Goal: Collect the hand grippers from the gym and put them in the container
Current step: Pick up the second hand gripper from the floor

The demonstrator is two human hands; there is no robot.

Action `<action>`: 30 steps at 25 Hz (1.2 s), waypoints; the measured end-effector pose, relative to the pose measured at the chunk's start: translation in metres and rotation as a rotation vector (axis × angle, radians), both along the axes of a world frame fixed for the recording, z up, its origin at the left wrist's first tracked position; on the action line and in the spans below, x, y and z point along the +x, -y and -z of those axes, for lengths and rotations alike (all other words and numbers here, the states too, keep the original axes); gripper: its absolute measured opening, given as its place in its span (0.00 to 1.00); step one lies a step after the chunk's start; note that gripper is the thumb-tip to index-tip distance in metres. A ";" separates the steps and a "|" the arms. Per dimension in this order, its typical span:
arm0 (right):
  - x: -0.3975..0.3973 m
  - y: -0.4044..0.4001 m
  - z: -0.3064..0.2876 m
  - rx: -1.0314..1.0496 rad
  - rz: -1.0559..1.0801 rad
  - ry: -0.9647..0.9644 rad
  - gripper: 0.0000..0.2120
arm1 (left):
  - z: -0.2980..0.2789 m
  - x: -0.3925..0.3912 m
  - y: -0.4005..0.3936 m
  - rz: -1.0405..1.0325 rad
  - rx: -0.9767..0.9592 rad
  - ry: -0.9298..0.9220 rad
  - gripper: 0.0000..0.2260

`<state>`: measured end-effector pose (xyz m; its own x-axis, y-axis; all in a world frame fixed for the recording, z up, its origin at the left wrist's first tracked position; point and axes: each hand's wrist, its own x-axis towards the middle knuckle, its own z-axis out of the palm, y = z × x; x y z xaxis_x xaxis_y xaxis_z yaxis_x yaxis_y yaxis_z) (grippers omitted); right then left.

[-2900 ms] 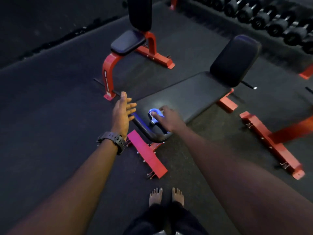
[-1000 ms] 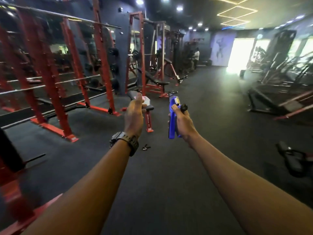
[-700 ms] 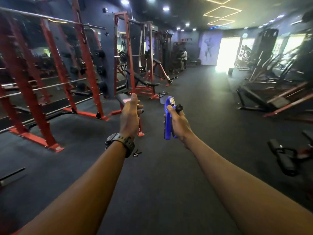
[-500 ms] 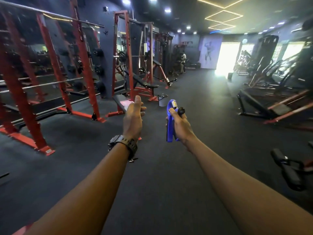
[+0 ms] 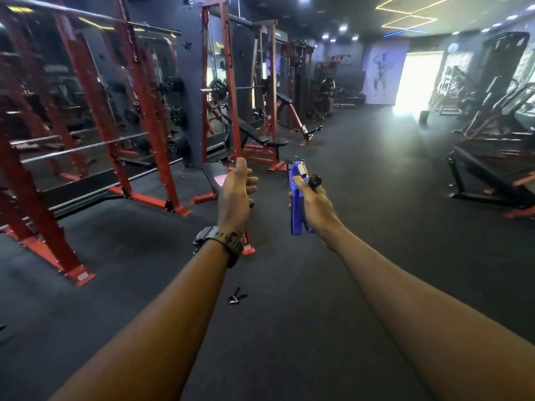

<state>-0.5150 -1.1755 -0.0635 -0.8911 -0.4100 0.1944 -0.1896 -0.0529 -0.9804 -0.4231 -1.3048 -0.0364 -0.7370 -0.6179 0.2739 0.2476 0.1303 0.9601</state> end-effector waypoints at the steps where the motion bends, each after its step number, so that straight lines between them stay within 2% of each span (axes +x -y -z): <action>1: -0.029 0.011 0.004 0.007 -0.008 0.002 0.12 | 0.004 -0.027 0.009 -0.007 -0.009 0.001 0.33; 5: -0.137 0.053 0.002 0.041 -0.028 0.022 0.19 | 0.004 -0.129 0.043 -0.042 0.019 0.016 0.27; 9: -0.250 0.108 -0.005 0.043 -0.080 0.028 0.17 | 0.000 -0.233 0.092 -0.119 0.032 0.009 0.24; 14: -0.367 0.197 0.024 0.119 -0.125 0.028 0.23 | 0.030 -0.342 0.176 -0.169 0.063 0.013 0.22; 18: -0.438 0.266 0.087 0.227 -0.119 0.107 0.16 | 0.085 -0.413 0.254 -0.198 0.144 0.101 0.21; 21: -0.467 0.292 0.157 0.393 -0.131 0.236 0.19 | 0.148 -0.438 0.295 -0.278 0.270 0.241 0.23; 26: -0.488 0.301 0.285 0.619 -0.184 0.451 0.22 | 0.263 -0.427 0.311 -0.382 0.490 0.480 0.22; 30: -0.503 0.304 0.348 0.727 -0.298 0.559 0.25 | 0.302 -0.430 0.316 -0.451 0.585 0.562 0.23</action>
